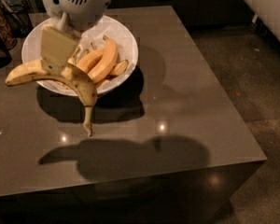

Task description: Pick banana from white bowl

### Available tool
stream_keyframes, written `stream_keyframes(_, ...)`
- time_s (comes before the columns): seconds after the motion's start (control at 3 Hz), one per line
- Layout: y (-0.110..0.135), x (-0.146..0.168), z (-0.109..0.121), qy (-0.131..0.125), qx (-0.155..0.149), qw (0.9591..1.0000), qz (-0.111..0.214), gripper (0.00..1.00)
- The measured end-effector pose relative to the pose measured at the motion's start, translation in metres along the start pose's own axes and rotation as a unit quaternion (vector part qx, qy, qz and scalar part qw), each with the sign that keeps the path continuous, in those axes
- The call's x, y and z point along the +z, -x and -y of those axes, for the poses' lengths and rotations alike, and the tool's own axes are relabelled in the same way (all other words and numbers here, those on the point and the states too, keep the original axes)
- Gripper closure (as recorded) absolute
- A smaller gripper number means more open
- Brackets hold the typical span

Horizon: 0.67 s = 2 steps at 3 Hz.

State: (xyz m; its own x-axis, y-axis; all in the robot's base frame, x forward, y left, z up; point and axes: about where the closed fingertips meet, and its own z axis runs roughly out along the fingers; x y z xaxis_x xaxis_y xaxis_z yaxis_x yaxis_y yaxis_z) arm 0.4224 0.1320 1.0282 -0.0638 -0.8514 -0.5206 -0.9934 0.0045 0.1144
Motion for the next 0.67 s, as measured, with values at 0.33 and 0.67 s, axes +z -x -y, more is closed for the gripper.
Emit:
stream_keyframes(0.33,-0.0127,0.011,-0.012,0.015,0.015,0.9997,-0.008,1.0)
stream_keyframes(0.67,-0.0131,0.0121,-0.012,0.015,0.015,0.9997,-0.008,1.0)
